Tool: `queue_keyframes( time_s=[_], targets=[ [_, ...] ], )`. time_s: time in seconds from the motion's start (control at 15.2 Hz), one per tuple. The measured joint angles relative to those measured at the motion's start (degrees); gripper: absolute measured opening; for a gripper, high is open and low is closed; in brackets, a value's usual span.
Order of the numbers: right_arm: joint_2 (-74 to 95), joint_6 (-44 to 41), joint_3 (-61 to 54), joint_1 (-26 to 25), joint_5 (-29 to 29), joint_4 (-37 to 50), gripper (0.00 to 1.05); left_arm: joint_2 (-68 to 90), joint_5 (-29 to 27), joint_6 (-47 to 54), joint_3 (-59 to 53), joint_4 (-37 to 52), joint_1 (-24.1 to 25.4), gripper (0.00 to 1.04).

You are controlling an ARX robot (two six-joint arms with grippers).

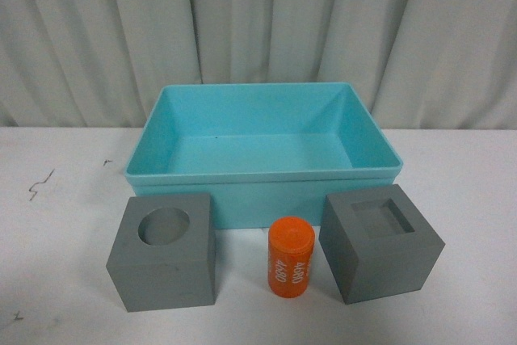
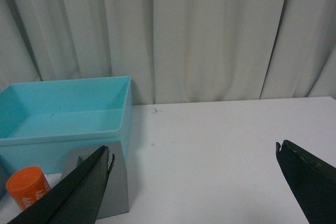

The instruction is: Place gray and orange parts in blue box

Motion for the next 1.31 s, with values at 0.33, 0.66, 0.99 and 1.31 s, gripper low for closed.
queue_keyframes(
  time_s=[0.33, 0.66, 0.99, 1.31],
  targets=[
    [0.0, 0.0, 0.0, 0.0, 0.0, 0.0, 0.98, 0.0, 0.0, 0.0, 0.0, 0.0, 0.0, 0.98],
    [0.0, 0.0, 0.0, 0.0, 0.0, 0.0, 0.98, 0.0, 0.0, 0.0, 0.0, 0.0, 0.0, 0.98],
    [0.0, 0.0, 0.0, 0.0, 0.0, 0.0, 0.98, 0.0, 0.0, 0.0, 0.0, 0.0, 0.0, 0.98],
    [0.0, 0.0, 0.0, 0.0, 0.0, 0.0, 0.98, 0.0, 0.0, 0.0, 0.0, 0.0, 0.0, 0.98]
  ],
)
